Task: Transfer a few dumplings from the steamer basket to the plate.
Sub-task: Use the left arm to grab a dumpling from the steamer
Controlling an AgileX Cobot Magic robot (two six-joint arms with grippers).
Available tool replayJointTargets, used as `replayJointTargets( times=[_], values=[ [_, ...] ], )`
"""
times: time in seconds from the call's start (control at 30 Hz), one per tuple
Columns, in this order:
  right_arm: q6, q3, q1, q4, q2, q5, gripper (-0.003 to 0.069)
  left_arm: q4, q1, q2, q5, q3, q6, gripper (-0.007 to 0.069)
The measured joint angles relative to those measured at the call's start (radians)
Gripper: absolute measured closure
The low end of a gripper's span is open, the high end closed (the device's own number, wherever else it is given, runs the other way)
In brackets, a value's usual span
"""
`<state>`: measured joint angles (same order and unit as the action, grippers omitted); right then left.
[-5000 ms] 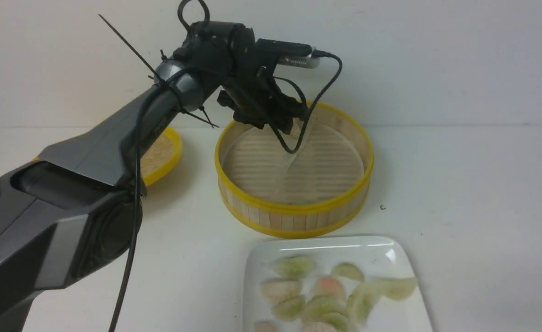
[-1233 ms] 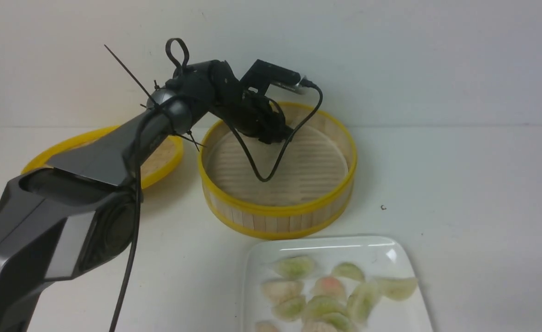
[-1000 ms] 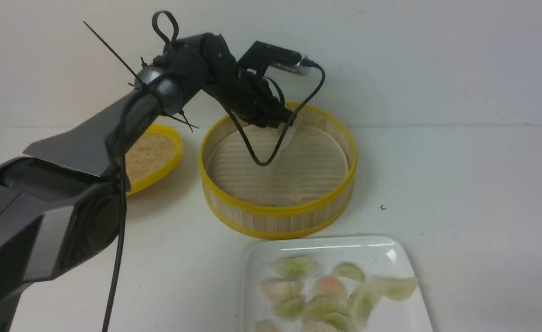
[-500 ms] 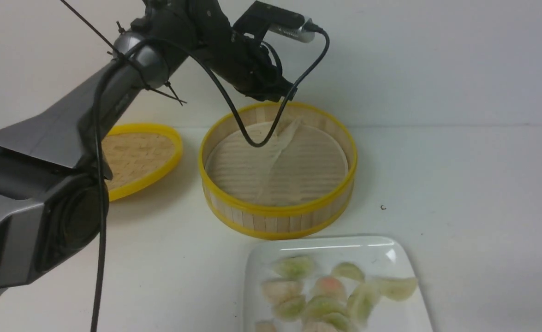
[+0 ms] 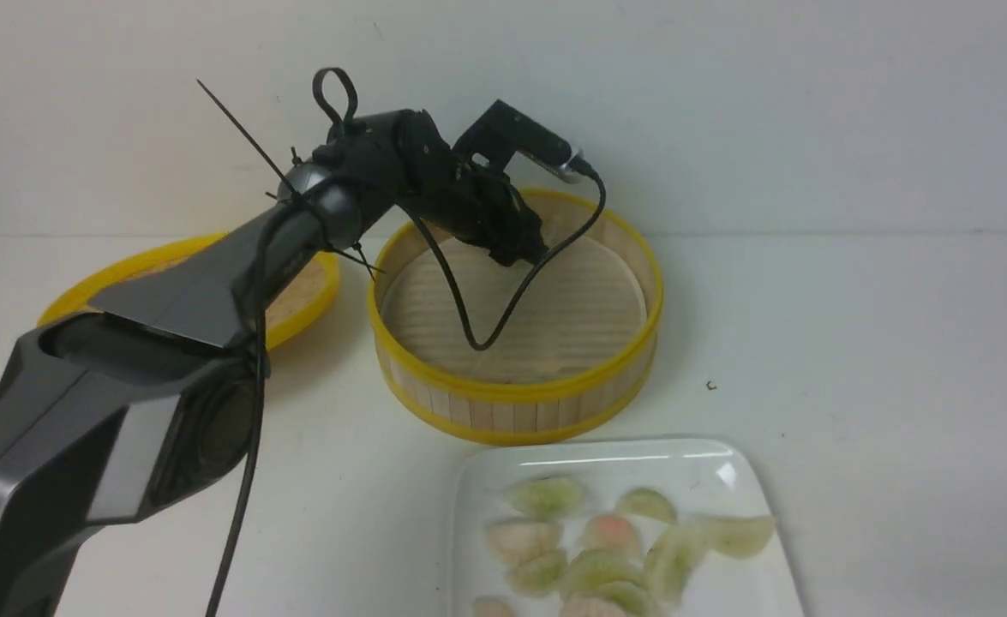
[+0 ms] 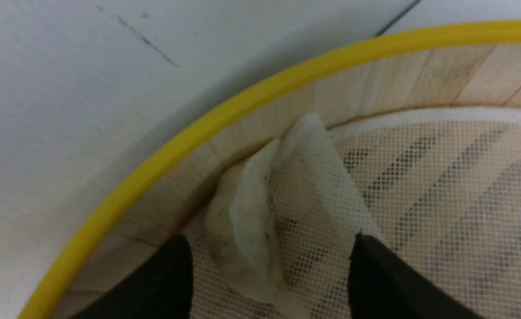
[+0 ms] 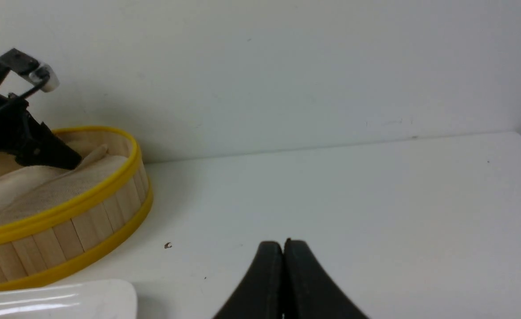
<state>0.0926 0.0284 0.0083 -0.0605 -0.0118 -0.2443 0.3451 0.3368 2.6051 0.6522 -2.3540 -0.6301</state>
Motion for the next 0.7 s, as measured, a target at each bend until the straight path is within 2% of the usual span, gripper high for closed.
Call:
replayJointTargets(
  times=[0.2, 0.3, 0.33, 0.37, 0.4, 0.43, 0.47, 0.7],
  values=[
    [0.0, 0.0, 0.0, 0.0, 0.0, 0.0, 0.0669, 0.01, 0.0, 0.025, -0.088, 0.0, -0.014, 0.0184],
    [0.0, 0.0, 0.0, 0.0, 0.0, 0.0, 0.0669, 0.025, 0.001, 0.027, -0.093, 0.0, -0.018, 0.0248],
    [0.0, 0.0, 0.0, 0.0, 0.0, 0.0, 0.0669, 0.029, 0.002, 0.029, -0.091, 0.0, -0.02, 0.0278],
    [0.0, 0.0, 0.0, 0.0, 0.0, 0.0, 0.0669, 0.04, 0.006, 0.029, -0.088, 0.0, -0.02, 0.0368],
    [0.0, 0.0, 0.0, 0.0, 0.0, 0.0, 0.0669, 0.041, 0.006, 0.029, -0.096, 0.0, -0.019, 0.038],
    [0.0, 0.0, 0.0, 0.0, 0.0, 0.0, 0.0669, 0.04, 0.007, 0.029, -0.121, 0.0, -0.013, 0.0473],
    [0.0, 0.0, 0.0, 0.0, 0.0, 0.0, 0.0669, 0.04, 0.004, 0.03, -0.129, 0.0, 0.0, 0.0505],
    [0.0, 0.0, 0.0, 0.0, 0.0, 0.0, 0.0669, 0.023, 0.002, -0.004, -0.069, 0.001, 0.051, 0.0501]
  ],
)
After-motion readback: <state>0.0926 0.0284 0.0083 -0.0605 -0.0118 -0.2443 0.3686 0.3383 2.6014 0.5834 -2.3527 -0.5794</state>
